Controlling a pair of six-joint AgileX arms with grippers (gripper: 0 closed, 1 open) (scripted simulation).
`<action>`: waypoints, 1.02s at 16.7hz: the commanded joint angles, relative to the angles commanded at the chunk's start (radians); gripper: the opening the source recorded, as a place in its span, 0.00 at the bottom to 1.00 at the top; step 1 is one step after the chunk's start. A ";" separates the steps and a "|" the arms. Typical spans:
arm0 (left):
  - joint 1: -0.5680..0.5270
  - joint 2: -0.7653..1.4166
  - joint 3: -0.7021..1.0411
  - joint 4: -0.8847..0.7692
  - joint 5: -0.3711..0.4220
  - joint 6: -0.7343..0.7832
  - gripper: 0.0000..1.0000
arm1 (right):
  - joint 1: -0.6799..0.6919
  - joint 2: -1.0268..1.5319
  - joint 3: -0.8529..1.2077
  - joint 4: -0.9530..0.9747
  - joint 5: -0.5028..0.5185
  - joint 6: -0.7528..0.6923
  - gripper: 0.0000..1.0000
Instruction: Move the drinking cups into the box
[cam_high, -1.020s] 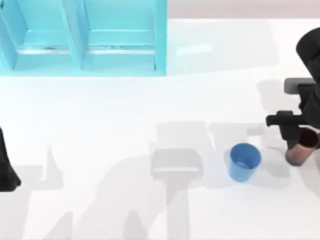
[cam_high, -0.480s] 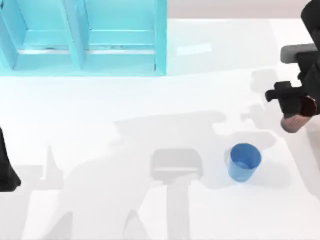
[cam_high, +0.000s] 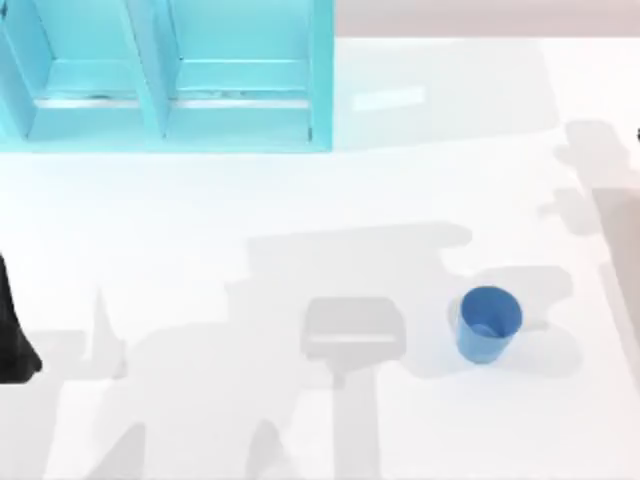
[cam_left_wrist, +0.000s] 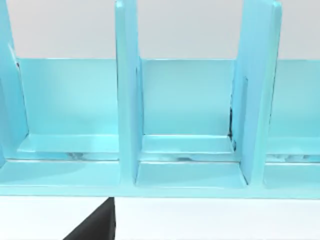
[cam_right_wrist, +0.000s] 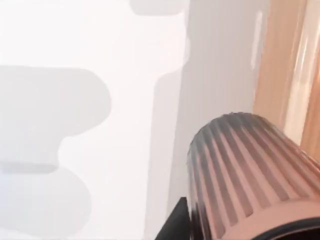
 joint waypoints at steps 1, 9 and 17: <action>0.000 0.000 0.000 0.000 0.000 0.000 1.00 | -0.033 0.003 0.000 -0.045 0.001 -0.009 0.00; 0.000 0.000 0.000 0.000 0.000 0.000 1.00 | -0.112 0.011 -0.012 -0.142 0.010 -0.017 0.00; 0.000 0.000 0.000 0.000 0.000 0.000 1.00 | -0.284 -0.113 -0.062 -0.169 0.014 -0.204 0.00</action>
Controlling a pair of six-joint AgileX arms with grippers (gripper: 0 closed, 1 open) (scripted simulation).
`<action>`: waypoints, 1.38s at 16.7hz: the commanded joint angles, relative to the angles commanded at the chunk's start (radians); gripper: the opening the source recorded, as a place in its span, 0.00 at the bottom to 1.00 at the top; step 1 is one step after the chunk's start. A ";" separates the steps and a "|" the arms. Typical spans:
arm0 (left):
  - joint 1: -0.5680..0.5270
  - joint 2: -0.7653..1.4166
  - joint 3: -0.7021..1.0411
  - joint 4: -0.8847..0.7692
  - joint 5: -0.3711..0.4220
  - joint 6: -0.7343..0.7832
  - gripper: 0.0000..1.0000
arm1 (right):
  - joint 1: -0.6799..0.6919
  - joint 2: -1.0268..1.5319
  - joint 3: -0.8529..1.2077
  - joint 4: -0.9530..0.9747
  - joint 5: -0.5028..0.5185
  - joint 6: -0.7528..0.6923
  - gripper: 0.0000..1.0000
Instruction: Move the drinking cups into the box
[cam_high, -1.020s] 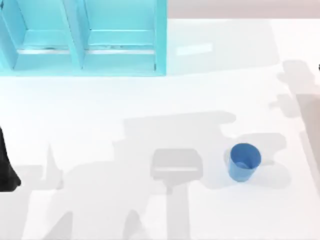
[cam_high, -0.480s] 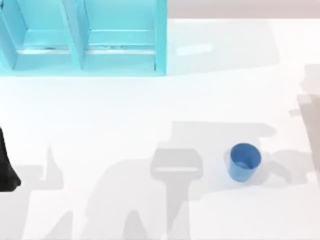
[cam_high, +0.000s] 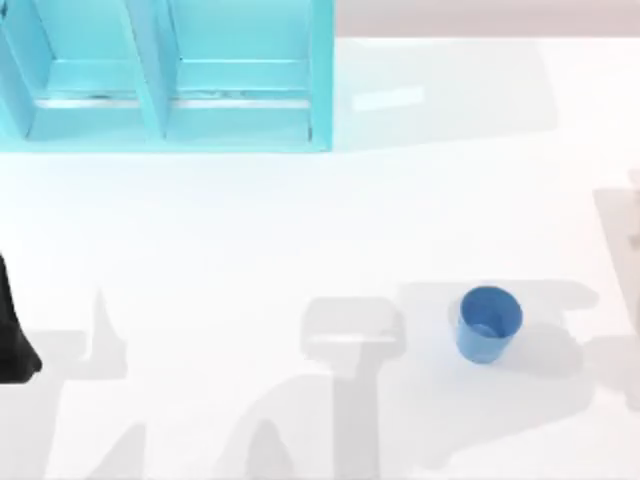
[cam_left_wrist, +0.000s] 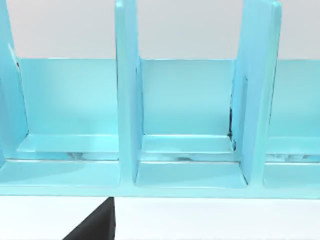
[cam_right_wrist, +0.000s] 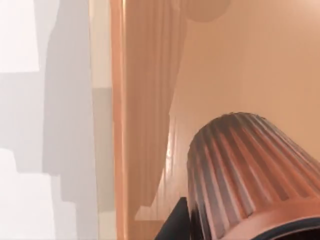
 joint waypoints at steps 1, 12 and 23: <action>0.000 0.000 0.000 0.000 0.000 0.000 1.00 | -0.042 -0.026 -0.014 -0.009 0.001 -0.041 0.00; 0.000 0.000 0.000 0.000 0.000 0.000 1.00 | -0.334 -0.194 -0.125 -0.078 -0.005 -0.320 0.00; 0.000 0.000 0.000 0.000 0.000 0.000 1.00 | -0.327 -0.189 -0.280 0.088 -0.005 -0.315 0.00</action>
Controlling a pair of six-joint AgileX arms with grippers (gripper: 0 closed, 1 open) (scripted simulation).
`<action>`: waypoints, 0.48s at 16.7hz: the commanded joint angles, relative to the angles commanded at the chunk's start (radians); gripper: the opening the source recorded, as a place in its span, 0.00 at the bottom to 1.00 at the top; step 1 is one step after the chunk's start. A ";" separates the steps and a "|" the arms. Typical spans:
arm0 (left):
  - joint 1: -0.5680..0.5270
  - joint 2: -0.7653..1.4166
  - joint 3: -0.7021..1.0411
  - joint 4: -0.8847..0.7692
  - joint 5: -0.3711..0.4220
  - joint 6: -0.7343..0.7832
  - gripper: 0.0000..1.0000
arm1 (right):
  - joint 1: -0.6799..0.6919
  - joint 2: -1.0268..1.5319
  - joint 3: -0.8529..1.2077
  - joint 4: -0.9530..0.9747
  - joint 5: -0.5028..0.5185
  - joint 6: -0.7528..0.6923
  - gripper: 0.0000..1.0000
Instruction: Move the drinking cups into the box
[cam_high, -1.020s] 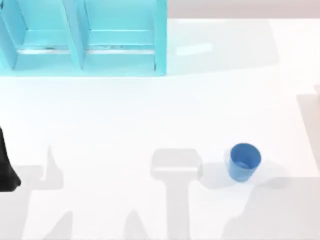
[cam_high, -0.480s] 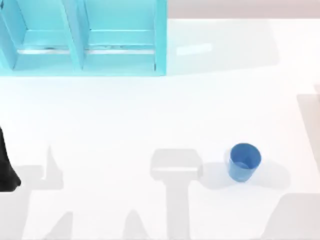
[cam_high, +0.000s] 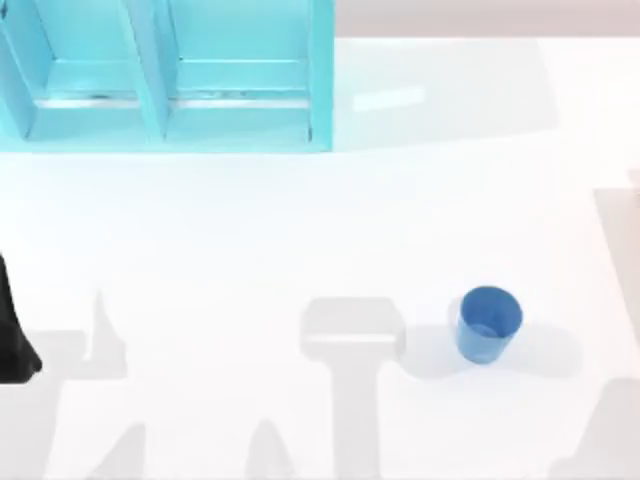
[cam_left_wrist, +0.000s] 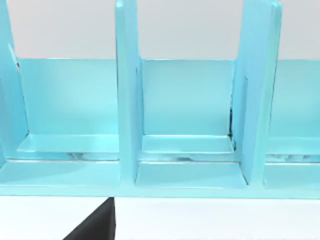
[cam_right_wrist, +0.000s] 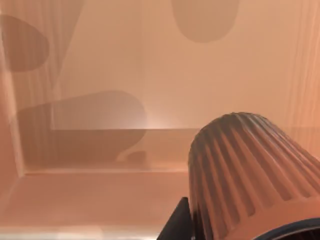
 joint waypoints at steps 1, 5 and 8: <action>0.000 0.000 0.000 0.000 0.000 0.000 1.00 | 0.000 0.001 -0.025 0.025 0.000 0.001 0.00; 0.000 0.000 0.000 0.000 0.000 0.000 1.00 | -0.002 0.007 -0.091 0.093 0.000 0.000 0.00; 0.000 0.000 0.000 0.000 0.000 0.000 1.00 | -0.002 0.007 -0.091 0.093 0.000 0.000 0.00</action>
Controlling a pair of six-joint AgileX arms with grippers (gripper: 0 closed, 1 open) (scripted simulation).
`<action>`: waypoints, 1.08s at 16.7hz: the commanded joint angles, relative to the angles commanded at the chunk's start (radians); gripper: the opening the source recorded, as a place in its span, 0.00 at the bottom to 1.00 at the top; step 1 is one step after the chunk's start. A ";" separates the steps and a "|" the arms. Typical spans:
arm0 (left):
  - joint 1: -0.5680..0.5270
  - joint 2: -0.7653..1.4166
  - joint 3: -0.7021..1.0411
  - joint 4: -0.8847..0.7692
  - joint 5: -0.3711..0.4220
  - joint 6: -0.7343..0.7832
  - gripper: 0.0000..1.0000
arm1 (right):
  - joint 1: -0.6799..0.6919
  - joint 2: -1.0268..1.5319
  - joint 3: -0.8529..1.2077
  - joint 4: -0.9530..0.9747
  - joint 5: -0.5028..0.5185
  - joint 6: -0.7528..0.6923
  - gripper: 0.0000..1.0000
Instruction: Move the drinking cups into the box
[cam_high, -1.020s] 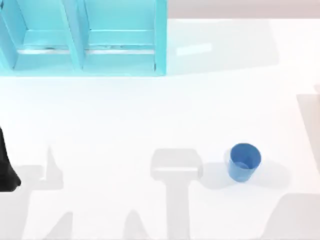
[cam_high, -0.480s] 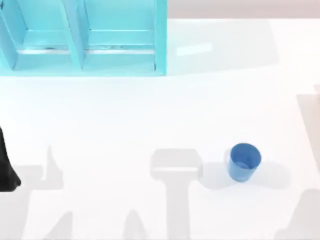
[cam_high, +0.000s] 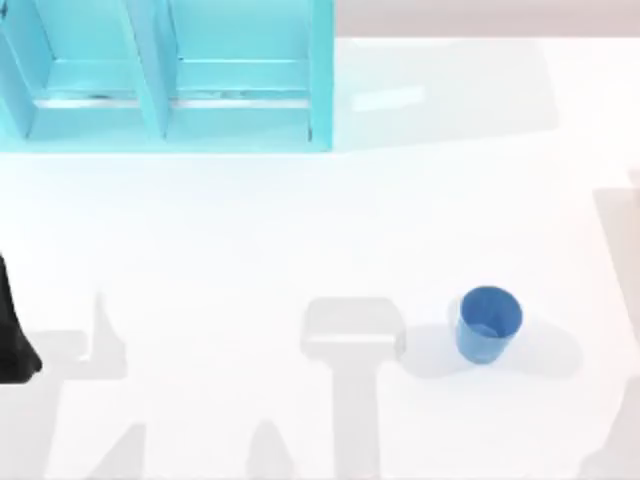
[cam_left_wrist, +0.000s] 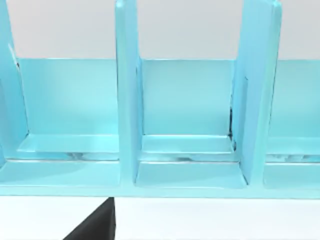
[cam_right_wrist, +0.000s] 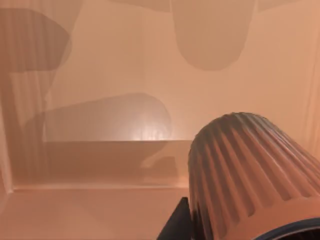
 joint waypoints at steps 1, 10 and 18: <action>0.000 0.000 0.000 0.000 0.000 0.000 1.00 | 0.000 0.000 0.000 0.000 0.000 0.000 0.08; 0.000 0.000 0.000 0.000 0.000 0.000 1.00 | 0.000 0.000 0.000 0.000 0.000 0.000 0.75; 0.000 0.000 0.000 0.000 0.000 0.000 1.00 | 0.000 0.000 0.000 0.000 0.000 0.000 1.00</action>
